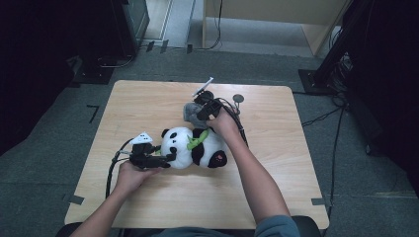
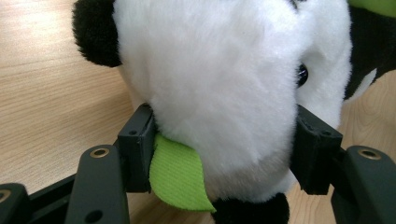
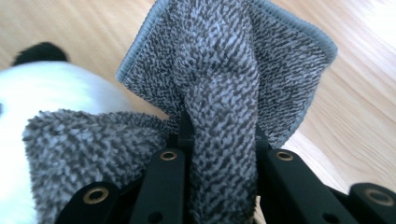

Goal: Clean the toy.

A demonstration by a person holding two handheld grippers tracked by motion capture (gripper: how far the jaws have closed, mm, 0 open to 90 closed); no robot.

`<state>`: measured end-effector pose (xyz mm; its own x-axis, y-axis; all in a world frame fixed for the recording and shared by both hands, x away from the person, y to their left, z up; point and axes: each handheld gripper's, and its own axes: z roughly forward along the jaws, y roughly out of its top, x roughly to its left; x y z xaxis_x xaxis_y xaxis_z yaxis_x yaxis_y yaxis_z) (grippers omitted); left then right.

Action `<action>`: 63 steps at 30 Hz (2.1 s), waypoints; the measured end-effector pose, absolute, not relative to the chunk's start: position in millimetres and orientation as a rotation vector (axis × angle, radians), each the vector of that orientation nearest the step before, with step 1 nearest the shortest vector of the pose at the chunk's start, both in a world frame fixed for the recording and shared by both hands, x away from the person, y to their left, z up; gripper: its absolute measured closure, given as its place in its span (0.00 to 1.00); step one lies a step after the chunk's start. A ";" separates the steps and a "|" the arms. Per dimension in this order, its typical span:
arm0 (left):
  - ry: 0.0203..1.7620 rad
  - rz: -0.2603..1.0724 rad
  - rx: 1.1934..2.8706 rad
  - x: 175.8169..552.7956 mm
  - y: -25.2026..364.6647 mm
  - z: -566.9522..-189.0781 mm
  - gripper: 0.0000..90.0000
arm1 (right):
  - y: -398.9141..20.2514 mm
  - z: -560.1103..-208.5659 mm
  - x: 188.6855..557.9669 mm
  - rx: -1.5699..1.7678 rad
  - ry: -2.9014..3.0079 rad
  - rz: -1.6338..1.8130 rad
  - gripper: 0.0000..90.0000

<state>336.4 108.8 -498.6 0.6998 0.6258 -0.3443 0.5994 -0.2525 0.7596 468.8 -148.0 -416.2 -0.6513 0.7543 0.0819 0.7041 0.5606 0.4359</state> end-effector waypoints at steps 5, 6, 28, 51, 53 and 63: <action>0.942 0.038 1.934 336.2 108.3 -498.7 0.40 | -171.5 -419.7 470.6 1.351 2.648 0.700 0.86; 0.940 0.038 1.935 336.1 108.1 -498.6 0.40 | -174.0 -420.1 470.4 1.358 2.650 0.702 0.86; 0.908 0.042 1.944 335.5 109.8 -499.2 0.39 | -201.2 -392.5 468.3 1.339 2.496 0.740 0.85; 0.961 0.023 1.933 336.7 108.9 -496.9 0.38 | -75.8 -387.2 439.4 1.049 2.729 1.074 0.84; 0.970 0.015 1.931 336.9 108.7 -496.6 0.38 | -69.3 -395.9 437.5 1.038 2.769 1.046 0.85; 1.025 -0.023 1.925 338.9 109.2 -496.5 0.39 | -74.6 -413.4 435.2 1.045 2.783 0.965 0.86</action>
<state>338.9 109.2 -496.5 0.6523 0.6442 -0.3994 0.6612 -0.2259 0.7154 435.2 -74.6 -413.4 -0.7761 0.6006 0.1921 0.5906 0.5857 0.5551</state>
